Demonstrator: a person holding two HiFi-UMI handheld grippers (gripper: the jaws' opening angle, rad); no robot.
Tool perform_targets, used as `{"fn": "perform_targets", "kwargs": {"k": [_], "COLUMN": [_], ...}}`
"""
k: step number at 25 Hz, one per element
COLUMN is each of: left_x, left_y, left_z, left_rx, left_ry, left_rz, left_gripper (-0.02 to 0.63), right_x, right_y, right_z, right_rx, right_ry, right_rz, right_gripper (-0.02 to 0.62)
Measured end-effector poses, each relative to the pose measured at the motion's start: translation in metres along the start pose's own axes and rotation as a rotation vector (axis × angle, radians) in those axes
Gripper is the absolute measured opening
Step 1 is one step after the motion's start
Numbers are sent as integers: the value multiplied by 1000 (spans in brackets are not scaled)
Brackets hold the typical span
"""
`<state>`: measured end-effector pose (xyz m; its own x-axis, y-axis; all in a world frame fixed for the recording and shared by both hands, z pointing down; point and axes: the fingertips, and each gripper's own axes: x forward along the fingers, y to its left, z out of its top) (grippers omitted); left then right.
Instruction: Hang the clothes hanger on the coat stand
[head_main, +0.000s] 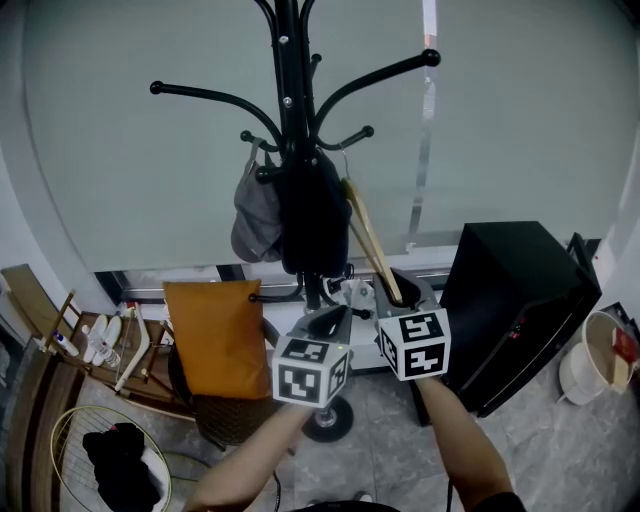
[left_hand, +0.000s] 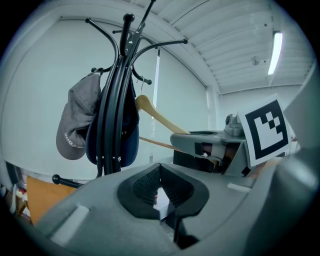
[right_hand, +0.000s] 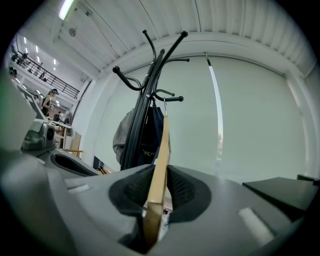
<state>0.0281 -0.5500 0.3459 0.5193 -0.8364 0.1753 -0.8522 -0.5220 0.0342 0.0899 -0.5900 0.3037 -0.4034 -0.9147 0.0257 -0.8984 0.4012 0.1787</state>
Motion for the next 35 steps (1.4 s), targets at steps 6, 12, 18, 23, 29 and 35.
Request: {"fn": "perform_targets", "kwargs": {"k": [6,12,18,23,29,35], "left_x": [-3,-4,-9,-15,-23,-33], "left_y": [-3,-7,-10,-12,-14,-13], "left_z": [-4,-8,-10,-11,-12,-12], "left_rx": [-7,-13,-21,-26,-23,-12], "left_ry": [2,6,6,-1,-1,2], "left_rz": [-9,-23,-35,-44,-58,-77], "left_gripper": [5,5,5,5,5,5], "right_x": [-6,-14,-23,-32,-41,-47], "right_y": [8,12,17,25,33,42], "right_z": [-6,-11,-13,-11,-10,-7], "right_rx": [22,21,16,14,16,30], "right_ry": [4,14,19,13,14,11], "right_rz": [7,-1,-14,-18,-29,-47], "right_gripper": [67,72,87,87,87,87]}}
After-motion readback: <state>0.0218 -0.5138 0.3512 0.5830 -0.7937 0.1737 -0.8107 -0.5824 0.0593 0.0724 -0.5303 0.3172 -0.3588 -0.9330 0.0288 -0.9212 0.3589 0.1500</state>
